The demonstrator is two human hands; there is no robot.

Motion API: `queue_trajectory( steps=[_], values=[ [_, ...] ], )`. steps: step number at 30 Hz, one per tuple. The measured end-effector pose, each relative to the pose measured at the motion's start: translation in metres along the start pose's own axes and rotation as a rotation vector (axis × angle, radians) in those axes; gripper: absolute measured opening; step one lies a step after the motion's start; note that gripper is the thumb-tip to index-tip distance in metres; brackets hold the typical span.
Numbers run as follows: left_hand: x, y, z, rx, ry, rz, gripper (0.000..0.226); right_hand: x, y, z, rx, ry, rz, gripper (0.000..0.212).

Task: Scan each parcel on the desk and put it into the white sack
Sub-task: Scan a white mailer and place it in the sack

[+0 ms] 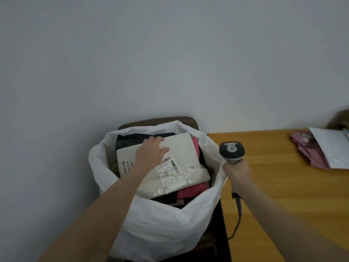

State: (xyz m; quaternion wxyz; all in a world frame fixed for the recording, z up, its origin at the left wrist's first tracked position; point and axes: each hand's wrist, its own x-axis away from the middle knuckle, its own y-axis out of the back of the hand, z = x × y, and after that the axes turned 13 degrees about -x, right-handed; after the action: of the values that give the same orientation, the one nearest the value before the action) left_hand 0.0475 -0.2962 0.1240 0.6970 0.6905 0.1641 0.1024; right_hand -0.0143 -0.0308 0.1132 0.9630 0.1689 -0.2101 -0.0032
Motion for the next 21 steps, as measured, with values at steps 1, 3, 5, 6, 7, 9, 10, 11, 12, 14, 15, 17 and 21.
queue_trajectory(
  steps=[1, 3, 5, 6, 7, 9, 10, 11, 12, 14, 15, 17, 21],
  values=[
    [-0.011, 0.001, 0.006, -0.041, 0.02, 0.067, 0.061, 0.0, -0.001, -0.001, -0.004, -0.003, 0.004, 0.02],
    [-0.021, -0.003, 0.012, -0.117, 0.033, 0.276, 0.082, 0.002, -0.003, -0.004, -0.035, -0.007, 0.006, 0.017],
    [-0.012, -0.016, 0.009, -0.215, -0.091, 0.429, 0.087, 0.002, -0.003, -0.004, -0.086, 0.002, 0.0, 0.011],
    [-0.002, -0.024, 0.007, -0.24, -0.175, 0.455, 0.084, 0.002, -0.002, -0.003, -0.095, 0.007, -0.001, 0.01],
    [0.01, -0.029, 0.005, -0.254, -0.24, 0.449, 0.08, 0.002, -0.002, -0.002, -0.092, 0.012, 0.004, 0.01],
    [0.028, -0.03, 0.007, -0.321, -0.323, 0.448, 0.068, 0.002, -0.001, 0.002, -0.086, 0.019, 0.005, 0.011],
    [0.033, -0.026, 0.009, -0.362, -0.345, 0.487, 0.059, 0.003, -0.001, 0.003, -0.088, 0.02, 0.001, 0.011],
    [0.035, -0.017, 0.012, -0.39, -0.346, 0.546, 0.049, 0.005, -0.002, 0.003, -0.098, 0.022, -0.002, 0.011],
    [0.034, -0.01, 0.015, -0.397, -0.322, 0.598, 0.041, 0.007, -0.004, 0.003, -0.111, 0.022, -0.002, 0.012],
    [0.026, 0.004, 0.016, -0.358, -0.225, 0.567, 0.037, 0.01, -0.008, 0.003, -0.134, 0.02, 0.009, 0.013],
    [0.021, 0.008, 0.012, -0.341, -0.181, 0.474, 0.044, 0.012, -0.01, 0.003, -0.139, 0.021, 0.012, 0.013],
    [0.011, 0.0, 0.001, -0.292, -0.134, 0.373, 0.079, 0.012, -0.013, 0.001, -0.142, 0.021, 0.005, 0.013],
    [0.033, -0.036, -0.011, -0.316, -0.182, 0.605, 0.118, 0.005, -0.011, -0.001, -0.165, 0.042, -0.055, 0.013]
  ],
)
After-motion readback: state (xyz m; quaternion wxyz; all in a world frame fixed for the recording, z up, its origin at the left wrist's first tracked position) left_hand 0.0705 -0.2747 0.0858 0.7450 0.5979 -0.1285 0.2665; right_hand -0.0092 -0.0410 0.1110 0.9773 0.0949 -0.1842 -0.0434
